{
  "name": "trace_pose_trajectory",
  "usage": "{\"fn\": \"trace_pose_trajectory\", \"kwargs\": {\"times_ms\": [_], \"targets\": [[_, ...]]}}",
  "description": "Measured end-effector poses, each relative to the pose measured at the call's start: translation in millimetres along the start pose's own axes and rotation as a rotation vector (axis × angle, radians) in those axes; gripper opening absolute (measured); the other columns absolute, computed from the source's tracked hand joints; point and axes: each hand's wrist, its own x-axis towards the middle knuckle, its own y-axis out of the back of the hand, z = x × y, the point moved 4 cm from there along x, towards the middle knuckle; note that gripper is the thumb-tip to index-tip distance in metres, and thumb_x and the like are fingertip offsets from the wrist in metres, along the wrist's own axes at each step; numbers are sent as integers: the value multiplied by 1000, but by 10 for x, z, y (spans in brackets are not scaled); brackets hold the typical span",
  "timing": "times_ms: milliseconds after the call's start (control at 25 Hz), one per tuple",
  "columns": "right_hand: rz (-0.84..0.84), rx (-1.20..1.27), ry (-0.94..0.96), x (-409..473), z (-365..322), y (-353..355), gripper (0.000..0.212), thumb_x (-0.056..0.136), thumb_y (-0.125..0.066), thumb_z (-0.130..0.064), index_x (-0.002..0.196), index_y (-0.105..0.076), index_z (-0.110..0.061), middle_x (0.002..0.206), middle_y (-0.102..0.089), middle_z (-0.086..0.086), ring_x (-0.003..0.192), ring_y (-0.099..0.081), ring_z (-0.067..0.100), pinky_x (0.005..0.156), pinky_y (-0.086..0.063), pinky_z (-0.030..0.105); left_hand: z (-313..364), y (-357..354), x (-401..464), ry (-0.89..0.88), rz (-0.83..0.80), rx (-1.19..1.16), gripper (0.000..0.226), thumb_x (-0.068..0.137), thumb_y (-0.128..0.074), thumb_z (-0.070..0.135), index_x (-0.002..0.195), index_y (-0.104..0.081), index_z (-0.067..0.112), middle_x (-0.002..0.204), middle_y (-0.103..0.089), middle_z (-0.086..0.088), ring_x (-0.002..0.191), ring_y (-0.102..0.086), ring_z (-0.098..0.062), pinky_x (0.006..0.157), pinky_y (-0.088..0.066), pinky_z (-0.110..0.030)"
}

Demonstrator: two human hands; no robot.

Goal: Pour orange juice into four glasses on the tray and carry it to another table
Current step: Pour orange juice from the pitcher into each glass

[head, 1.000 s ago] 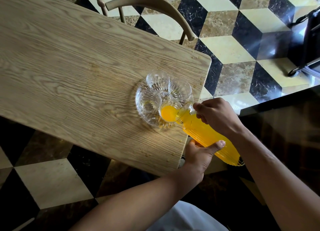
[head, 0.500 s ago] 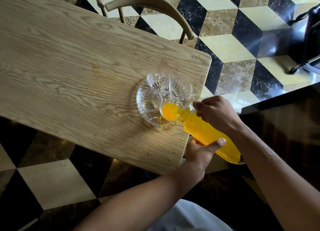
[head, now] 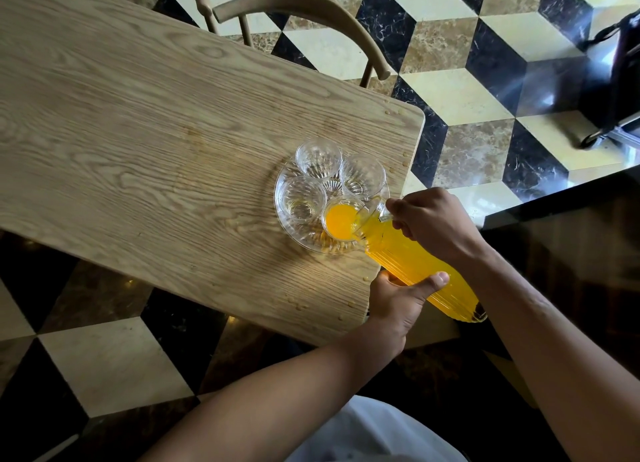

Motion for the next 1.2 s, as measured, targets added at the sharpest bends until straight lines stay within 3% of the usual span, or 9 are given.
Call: {"fn": "trace_pose_trajectory", "kwargs": {"times_ms": [160,280,400,560,760,840,920,1040,1200], "targets": [[33,66,14,-36,19,7,46,99,-60,-34,58,-65,-14,54,-60,1,52,-52,16,59,-42,31,46,87,78,-74,44,61,106,15,-91,83,93,-63,16,90,-72,-2,78,-63,-21,75,-58,-41],[48,116,38,-76,14,4,46,99,-60,-34,58,-64,-15,52,-59,-4,50,-51,11,56,-40,28,63,167,126,-93,63,116,94,28,-95,73,96,-62,17,92,-71,1,80,-65,-20,78,-60,-40],[52,164,44,-109,43,1,46,100,-60,-33,58,-62,-15,49,-58,-8,48,-49,7,55,-39,26,35,227,184,-123,91,174,110,24,-92,84,107,-67,18,104,-79,0,94,-77,-23,89,-65,-48],[52,236,69,-132,92,19,45,101,-61,-33,62,-65,-11,58,-60,2,53,-50,14,59,-40,33,86,264,205,-161,85,231,111,25,-91,83,110,-66,17,104,-79,0,95,-77,-23,89,-64,-46],[52,226,94,-108,163,64,45,101,-60,-33,64,-67,-9,52,-58,-5,47,-48,7,55,-39,27,95,236,186,-185,97,226,99,30,-94,77,103,-67,18,100,-78,4,88,-76,-17,88,-64,-40],[31,215,112,-59,215,108,44,101,-60,-33,62,-66,-14,48,-57,-7,47,-49,8,55,-40,28,107,186,201,-182,153,240,111,23,-87,86,107,-67,16,102,-79,1,91,-76,-21,87,-64,-41],[-5,212,130,-3,279,188,44,101,-60,-33,62,-66,-15,46,-58,-10,45,-48,6,54,-39,27,127,72,222,-203,209,254,112,19,-87,89,103,-66,16,100,-78,0,89,-76,-23,84,-63,-41],[-68,150,178,57,312,367,43,101,-58,-34,63,-66,-16,43,-58,-16,40,-48,-1,47,-37,16,164,-120,193,-213,270,236,90,33,-95,73,94,-63,14,89,-75,1,79,-71,-25,76,-60,-40],[-126,106,248,146,378,545,44,100,-58,-35,61,-64,-17,44,-60,-16,42,-50,-2,48,-39,16,182,-363,187,-255,347,177,81,37,-91,66,89,-58,14,78,-60,6,66,-54,-11,64,-46,-25]]}}
